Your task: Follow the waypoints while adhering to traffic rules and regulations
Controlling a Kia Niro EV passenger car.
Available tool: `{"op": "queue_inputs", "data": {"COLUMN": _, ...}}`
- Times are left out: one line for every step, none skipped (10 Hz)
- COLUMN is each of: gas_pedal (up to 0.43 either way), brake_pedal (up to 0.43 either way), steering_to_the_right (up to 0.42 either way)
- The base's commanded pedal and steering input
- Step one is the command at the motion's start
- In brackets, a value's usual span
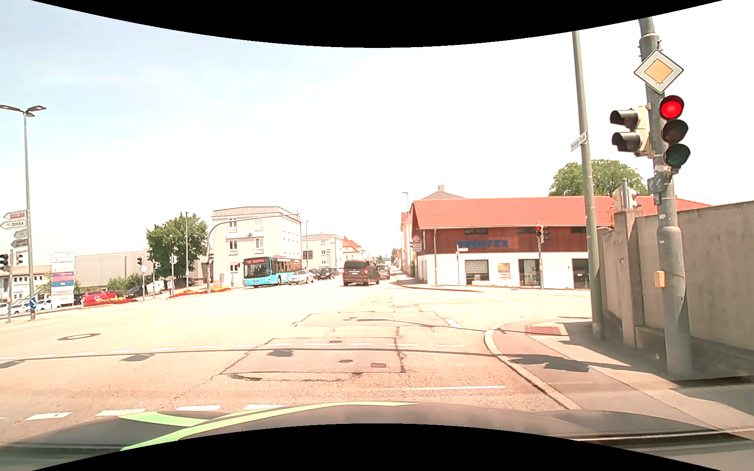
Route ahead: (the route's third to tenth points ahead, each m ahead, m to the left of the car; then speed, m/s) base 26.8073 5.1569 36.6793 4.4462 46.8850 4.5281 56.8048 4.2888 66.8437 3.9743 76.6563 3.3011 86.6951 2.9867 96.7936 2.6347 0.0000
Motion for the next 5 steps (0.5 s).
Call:
{"op": "queue_inputs", "data": {"gas_pedal": 0.0, "brake_pedal": 0.25, "steering_to_the_right": 0.003}}
{"op": "queue_inputs", "data": {"gas_pedal": 0.0, "brake_pedal": 0.25, "steering_to_the_right": 0.003}}
{"op": "queue_inputs", "data": {"gas_pedal": 0.0, "brake_pedal": 0.25, "steering_to_the_right": 0.003}}
{"op": "queue_inputs", "data": {"gas_pedal": 0.0, "brake_pedal": 0.25, "steering_to_the_right": 0.003}}
{"op": "queue_inputs", "data": {"gas_pedal": 0.0, "brake_pedal": 0.25, "steering_to_the_right": 0.003}}
